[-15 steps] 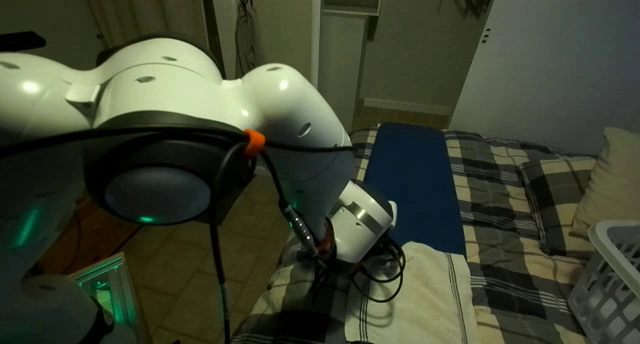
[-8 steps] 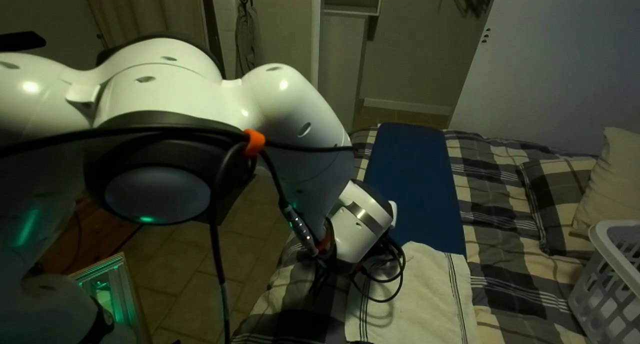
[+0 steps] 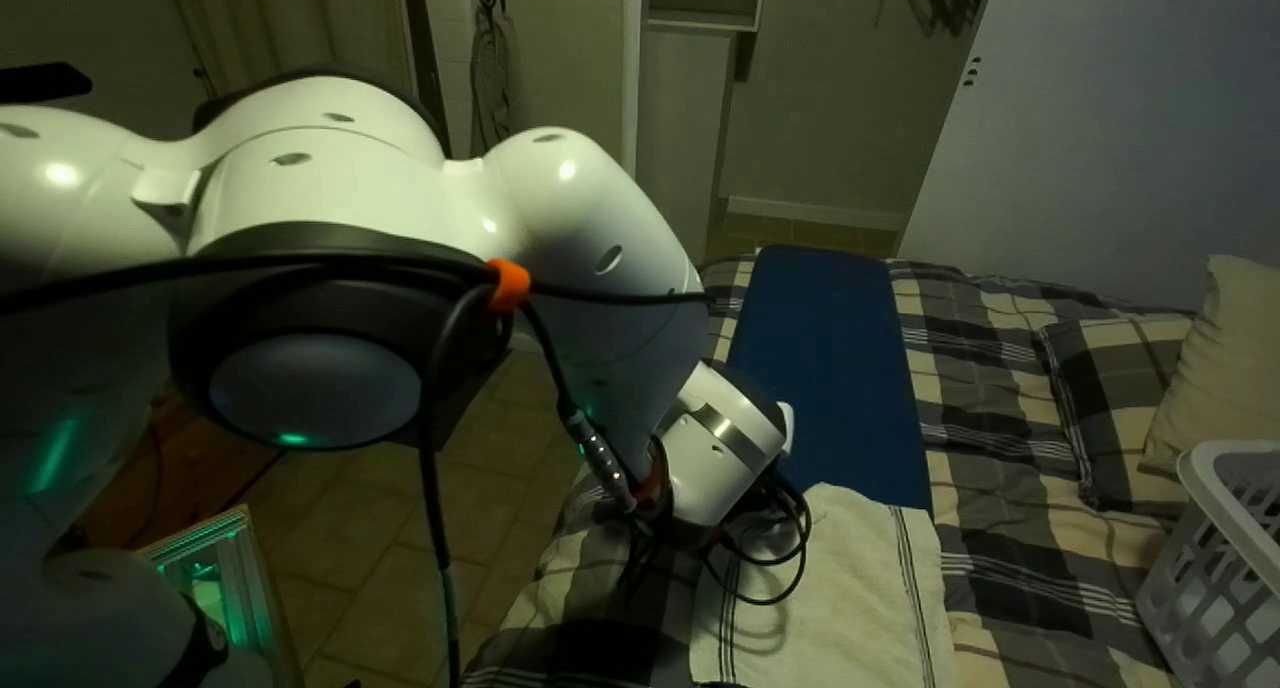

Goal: Fold the white cloth

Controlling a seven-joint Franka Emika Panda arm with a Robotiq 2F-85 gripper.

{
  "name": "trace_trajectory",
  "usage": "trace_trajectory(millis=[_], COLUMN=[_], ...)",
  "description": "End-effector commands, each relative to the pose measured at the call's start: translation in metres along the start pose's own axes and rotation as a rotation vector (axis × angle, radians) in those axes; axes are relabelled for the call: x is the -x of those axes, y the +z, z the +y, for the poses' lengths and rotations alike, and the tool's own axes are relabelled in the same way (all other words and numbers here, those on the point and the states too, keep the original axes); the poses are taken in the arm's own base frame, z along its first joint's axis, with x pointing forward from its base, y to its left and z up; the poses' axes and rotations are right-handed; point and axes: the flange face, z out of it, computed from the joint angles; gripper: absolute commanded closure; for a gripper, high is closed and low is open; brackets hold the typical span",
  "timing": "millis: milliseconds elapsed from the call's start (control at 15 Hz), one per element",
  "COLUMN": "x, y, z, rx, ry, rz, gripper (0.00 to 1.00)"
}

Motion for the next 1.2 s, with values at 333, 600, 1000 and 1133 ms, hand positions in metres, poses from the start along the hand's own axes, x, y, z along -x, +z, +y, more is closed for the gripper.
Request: trace_trajectory(millis=[333,600,1000,1133], x=[-0.007,-0.030,-0.043,-0.047], y=[0.002,0.008,0.015,0.017], z=[0.002,0.014,0.033,0.042], rx=[0.015,0.070,0.168,0.208], ry=[0.015,0.049,0.052,0.061], rz=[0.017,0.069,0.091,0.093], gripper=[0.94,0.94,0.94,0.94])
